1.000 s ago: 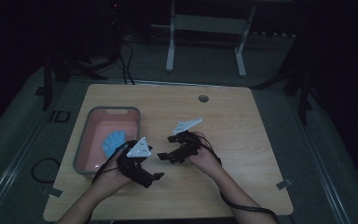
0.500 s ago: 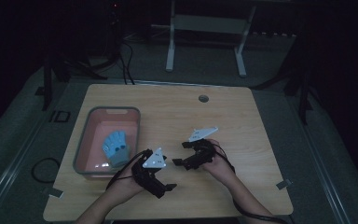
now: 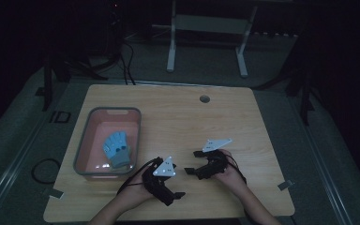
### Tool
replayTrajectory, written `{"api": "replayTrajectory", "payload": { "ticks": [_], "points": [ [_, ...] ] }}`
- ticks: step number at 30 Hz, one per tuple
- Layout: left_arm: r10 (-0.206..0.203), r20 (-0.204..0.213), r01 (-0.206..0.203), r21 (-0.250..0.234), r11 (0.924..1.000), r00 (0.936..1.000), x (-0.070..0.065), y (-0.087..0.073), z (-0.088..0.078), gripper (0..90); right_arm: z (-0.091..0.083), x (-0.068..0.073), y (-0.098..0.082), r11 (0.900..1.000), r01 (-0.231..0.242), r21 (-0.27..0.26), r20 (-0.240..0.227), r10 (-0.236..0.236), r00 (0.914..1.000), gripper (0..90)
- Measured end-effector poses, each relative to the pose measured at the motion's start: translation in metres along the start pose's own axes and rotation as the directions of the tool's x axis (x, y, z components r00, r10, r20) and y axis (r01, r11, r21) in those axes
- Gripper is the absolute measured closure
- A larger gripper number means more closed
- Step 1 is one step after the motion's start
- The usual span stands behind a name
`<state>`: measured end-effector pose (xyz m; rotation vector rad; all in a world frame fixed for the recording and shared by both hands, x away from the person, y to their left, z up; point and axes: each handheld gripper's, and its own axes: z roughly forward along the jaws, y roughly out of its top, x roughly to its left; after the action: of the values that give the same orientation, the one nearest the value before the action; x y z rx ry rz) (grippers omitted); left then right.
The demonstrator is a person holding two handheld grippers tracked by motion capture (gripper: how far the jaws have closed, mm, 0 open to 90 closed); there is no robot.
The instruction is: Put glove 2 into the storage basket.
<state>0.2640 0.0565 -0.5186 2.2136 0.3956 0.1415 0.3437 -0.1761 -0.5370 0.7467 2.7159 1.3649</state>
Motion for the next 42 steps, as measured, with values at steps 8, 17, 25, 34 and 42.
{"api": "replayTrajectory", "payload": {
  "ticks": [8,17,25,34,42],
  "points": [
    [0.005,0.027,-0.005,-0.005,1.0000,0.9996,-0.004,-0.005,0.012,2.6,-0.018,-0.005,-0.019,0.999,-0.029,-0.018,0.029,0.030,0.9991,14.3],
    [0.009,0.033,-0.009,0.003,1.0000,0.9994,-0.006,-0.012,0.020,2.6,-0.029,-0.007,-0.037,0.999,-0.027,-0.021,0.049,0.028,0.9984,13.8],
    [0.011,0.025,-0.011,-0.002,0.9999,0.9996,-0.006,-0.019,0.024,2.6,-0.039,-0.008,-0.051,0.999,-0.046,-0.018,0.060,0.047,0.9971,13.8],
    [0.001,0.026,-0.001,-0.008,1.0000,0.9997,-0.006,-0.022,0.024,2.6,-0.052,-0.005,-0.061,0.999,-0.038,-0.032,0.089,0.041,0.9952,13.8],
    [0.000,0.020,0.000,-0.005,1.0000,0.9998,-0.007,-0.025,0.025,2.6,-0.063,-0.008,-0.068,0.997,-0.043,-0.061,0.131,0.051,0.9900,13.7]
  ]
}}
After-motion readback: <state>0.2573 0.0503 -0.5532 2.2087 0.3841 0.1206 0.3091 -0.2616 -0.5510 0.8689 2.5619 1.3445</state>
